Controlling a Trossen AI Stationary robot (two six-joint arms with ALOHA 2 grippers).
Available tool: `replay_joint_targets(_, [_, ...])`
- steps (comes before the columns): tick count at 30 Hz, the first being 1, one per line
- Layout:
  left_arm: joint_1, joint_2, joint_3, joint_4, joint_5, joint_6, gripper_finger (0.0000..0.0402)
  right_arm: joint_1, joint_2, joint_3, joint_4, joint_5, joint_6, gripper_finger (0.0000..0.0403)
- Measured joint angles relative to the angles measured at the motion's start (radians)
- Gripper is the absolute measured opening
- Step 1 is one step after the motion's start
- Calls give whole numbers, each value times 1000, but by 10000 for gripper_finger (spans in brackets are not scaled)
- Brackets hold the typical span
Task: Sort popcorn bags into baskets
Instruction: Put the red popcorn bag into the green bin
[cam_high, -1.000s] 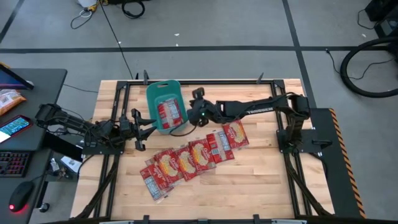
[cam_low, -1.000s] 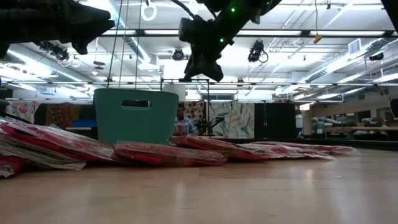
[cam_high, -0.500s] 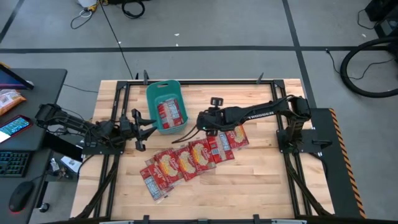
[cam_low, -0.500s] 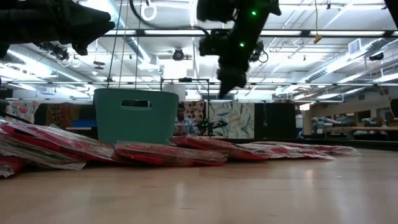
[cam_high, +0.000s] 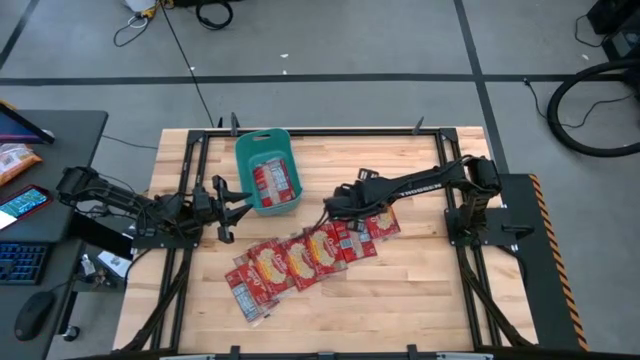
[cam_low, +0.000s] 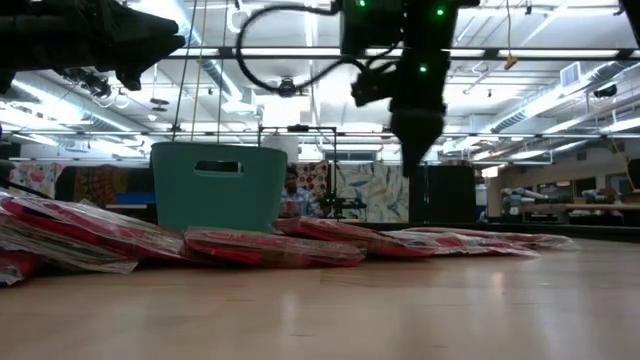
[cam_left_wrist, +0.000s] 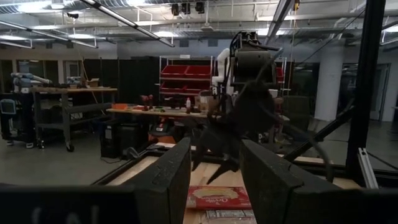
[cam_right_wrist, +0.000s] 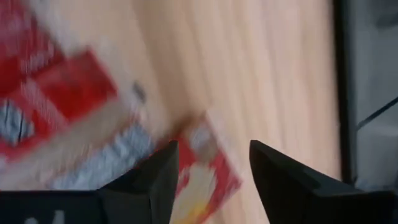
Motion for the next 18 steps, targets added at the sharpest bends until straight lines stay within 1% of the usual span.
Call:
replay_joint_targets(3, [0, 0, 0, -2, 0, -17, 144, 0, 0, -23, -59, -66, 40, 209])
replay_joint_targets(5, [0, 0, 0, -2, 0, -18, 144, 0, 0, -47, -81, -110, 69, 207])
replay_joint_targets(9, [0, 0, 0, -3, 0, -22, 144, -7, 0, -114, -104, -165, 128, 199])
replay_joint_targets(12, [0, 0, 0, -6, 0, -22, 144, -8, 1, -142, -92, -167, 154, 196])
replay_joint_targets(16, [0, 0, 0, -6, 0, -22, 144, 2, 1, -146, -90, -160, 194, 197])
replay_joint_targets(18, [0, 0, 0, -5, 0, -22, 144, 4, 1, -146, -84, -177, 213, 198])
